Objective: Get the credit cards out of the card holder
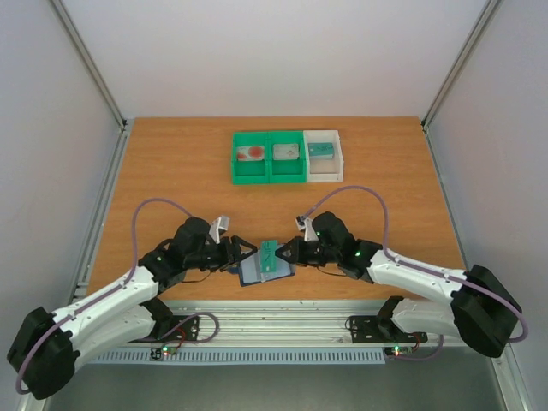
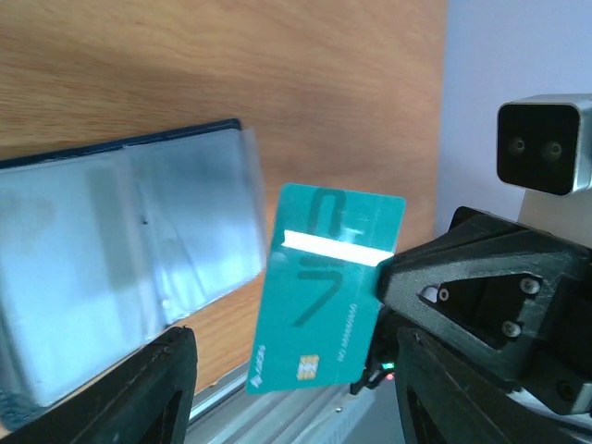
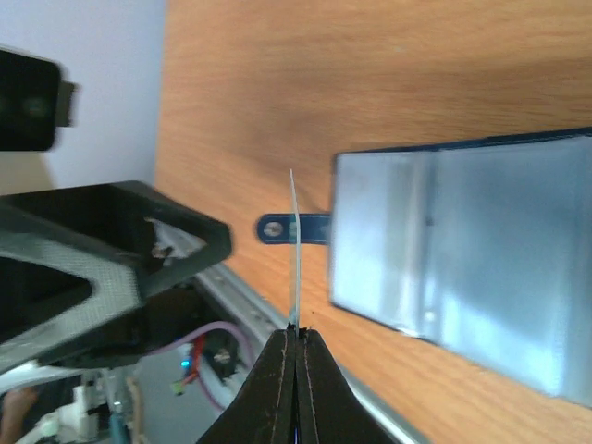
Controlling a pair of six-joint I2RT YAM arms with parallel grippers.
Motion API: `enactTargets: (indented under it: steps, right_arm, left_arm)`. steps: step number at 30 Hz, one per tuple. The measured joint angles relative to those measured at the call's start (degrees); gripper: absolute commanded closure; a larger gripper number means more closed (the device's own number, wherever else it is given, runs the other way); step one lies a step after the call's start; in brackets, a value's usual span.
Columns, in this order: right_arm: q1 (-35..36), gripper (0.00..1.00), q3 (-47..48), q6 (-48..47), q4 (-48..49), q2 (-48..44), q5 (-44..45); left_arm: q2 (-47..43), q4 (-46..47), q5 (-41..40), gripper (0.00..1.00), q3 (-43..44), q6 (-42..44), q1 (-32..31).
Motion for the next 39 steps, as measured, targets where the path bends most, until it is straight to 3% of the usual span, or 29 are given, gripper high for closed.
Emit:
enactTargets:
  steps: [7,11,13,17,19,28,39]
  right_arm:
    - [0.0,0.99,-0.7,4.7,2.6,-8.1,-2.8]
    - [0.0,0.99,-0.8,6.5,3.8,-10.4,-3.9]
    - [0.0,0.99,-0.8,7.2,4.2,-10.7,-4.5]
    - [0.0,0.99,-0.9,8.0,4.7,-10.7,-5.2]
    - [0.0,0.99,-1.0,8.2,4.9,-10.7,-5.6]
    - [-0.3,0.79,-1.4,5.7,2.2,-12.0,-7.4]
    - [-0.3,0.71,11.0,-12.8,-24.4,-20.9,-7.0]
  left_arm:
    - [-1.8,9.1,3.7,0.41,-2.9,-3.8,0.0]
    - [-2.0,15.7,5.5,0.52,-4.7,-6.5,0.0]
    - [-1.9,18.9,6.3,0.6,-5.5,-7.8,0.0]
    - [-0.8,24.0,8.0,0.93,-6.0,-10.1,0.0]
    - [-0.7,26.0,8.5,0.99,-6.3,-11.0,0.0]
    - [-2.2,29.2,10.5,1.0,-7.1,-8.9,0.0]
    - [-2.7,13.3,19.2,1.0,1.9,4.8,0.0]
